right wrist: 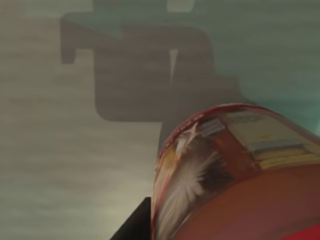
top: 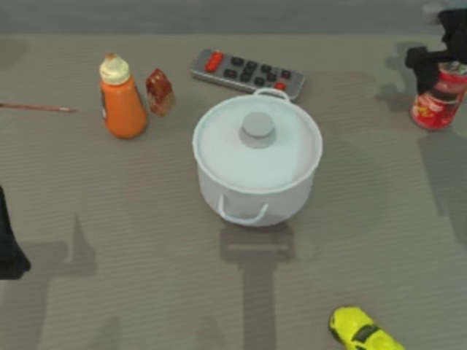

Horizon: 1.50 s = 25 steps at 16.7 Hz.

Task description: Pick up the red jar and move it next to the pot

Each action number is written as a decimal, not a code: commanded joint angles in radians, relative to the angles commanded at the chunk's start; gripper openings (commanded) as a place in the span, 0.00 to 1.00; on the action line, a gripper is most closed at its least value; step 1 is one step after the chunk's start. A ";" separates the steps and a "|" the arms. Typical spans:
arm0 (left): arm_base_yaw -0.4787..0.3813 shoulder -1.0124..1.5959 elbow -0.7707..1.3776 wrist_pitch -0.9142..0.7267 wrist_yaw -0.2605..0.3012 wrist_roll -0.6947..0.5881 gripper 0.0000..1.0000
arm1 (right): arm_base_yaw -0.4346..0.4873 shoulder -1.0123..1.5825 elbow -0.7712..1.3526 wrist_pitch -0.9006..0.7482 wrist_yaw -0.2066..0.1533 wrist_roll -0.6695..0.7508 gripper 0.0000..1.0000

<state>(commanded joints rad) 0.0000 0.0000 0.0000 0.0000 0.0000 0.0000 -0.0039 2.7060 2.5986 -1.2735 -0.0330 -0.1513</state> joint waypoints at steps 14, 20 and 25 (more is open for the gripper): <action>0.000 0.000 0.000 0.000 0.000 0.000 1.00 | 0.005 -0.394 -0.436 0.042 -0.005 0.003 0.00; 0.000 0.000 0.000 0.000 0.000 0.000 1.00 | 0.011 -0.585 -0.640 0.054 -0.007 0.002 0.00; 0.000 0.000 0.000 0.000 0.000 0.000 1.00 | 0.007 -0.583 -0.639 0.055 -0.007 0.007 0.00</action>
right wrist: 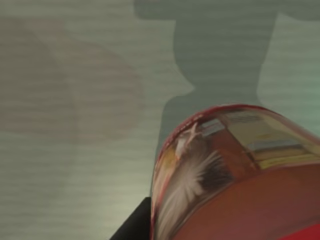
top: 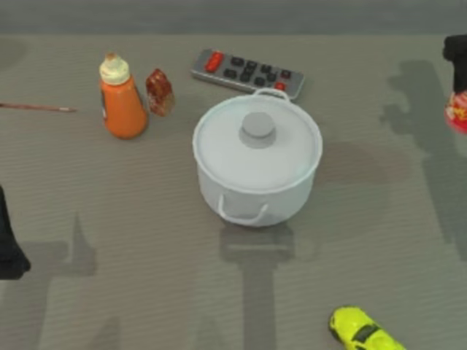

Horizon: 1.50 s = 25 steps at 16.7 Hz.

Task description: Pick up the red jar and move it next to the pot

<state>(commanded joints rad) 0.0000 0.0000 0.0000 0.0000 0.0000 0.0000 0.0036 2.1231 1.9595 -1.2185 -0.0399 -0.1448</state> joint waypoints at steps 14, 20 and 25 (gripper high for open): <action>0.000 0.000 0.000 0.000 0.000 0.000 1.00 | 0.301 -0.099 -0.347 0.248 0.106 0.450 0.00; 0.000 0.000 0.000 0.000 0.000 0.000 1.00 | 0.298 -0.071 -0.383 0.308 0.103 0.449 0.00; 0.000 0.000 0.000 0.000 0.000 0.000 1.00 | 0.298 -0.030 -0.445 0.416 0.106 0.448 0.00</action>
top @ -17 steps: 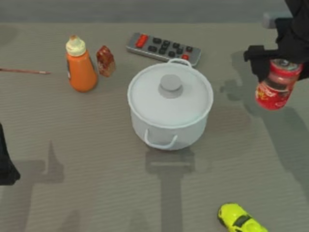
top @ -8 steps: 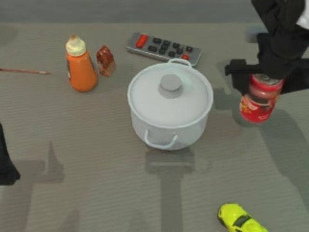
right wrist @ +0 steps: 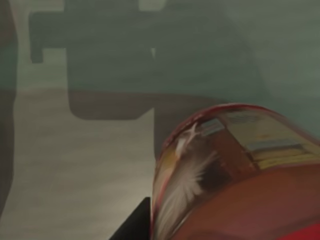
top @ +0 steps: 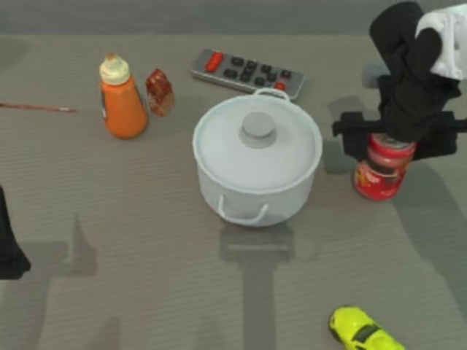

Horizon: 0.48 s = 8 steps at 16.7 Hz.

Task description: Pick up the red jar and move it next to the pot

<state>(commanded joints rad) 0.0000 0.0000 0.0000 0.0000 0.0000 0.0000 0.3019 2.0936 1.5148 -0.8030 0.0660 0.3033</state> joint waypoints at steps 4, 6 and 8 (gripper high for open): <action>0.000 0.000 0.000 0.000 0.000 0.000 1.00 | 0.000 0.000 0.000 0.000 0.000 0.000 0.08; 0.000 0.000 0.000 0.000 0.000 0.000 1.00 | 0.000 0.000 0.000 0.000 0.000 0.000 0.23; 0.000 0.000 0.000 0.000 0.000 0.000 1.00 | 0.000 0.000 0.000 0.000 0.000 0.000 0.38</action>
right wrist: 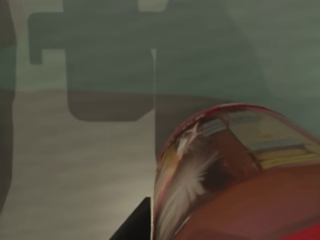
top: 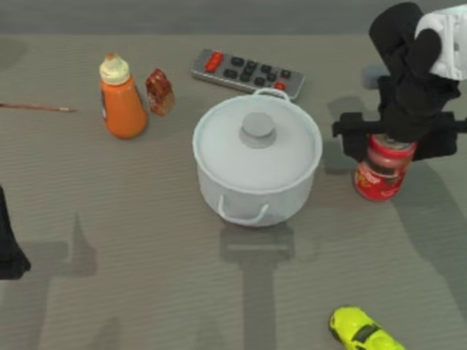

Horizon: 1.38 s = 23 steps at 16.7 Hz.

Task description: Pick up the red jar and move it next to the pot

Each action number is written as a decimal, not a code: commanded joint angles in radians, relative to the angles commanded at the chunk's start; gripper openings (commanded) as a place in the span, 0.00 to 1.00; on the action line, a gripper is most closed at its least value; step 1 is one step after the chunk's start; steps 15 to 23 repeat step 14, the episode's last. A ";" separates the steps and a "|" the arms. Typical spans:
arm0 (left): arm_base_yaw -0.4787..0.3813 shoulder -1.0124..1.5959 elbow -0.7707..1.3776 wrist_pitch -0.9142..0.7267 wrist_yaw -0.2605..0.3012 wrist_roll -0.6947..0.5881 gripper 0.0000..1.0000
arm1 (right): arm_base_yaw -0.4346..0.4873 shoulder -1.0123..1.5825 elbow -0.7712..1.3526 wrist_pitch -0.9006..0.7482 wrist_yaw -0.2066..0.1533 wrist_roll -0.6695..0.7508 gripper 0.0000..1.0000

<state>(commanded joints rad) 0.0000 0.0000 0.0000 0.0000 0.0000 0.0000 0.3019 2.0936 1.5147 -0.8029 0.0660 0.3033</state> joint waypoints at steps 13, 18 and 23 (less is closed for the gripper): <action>0.000 0.000 0.000 0.000 0.000 0.000 1.00 | 0.000 0.000 0.000 0.000 0.000 0.000 1.00; 0.000 0.000 0.000 0.000 0.000 0.000 1.00 | 0.000 0.000 0.000 0.000 0.000 0.000 1.00; 0.000 0.000 0.000 0.000 0.000 0.000 1.00 | 0.000 0.000 0.000 0.000 0.000 0.000 1.00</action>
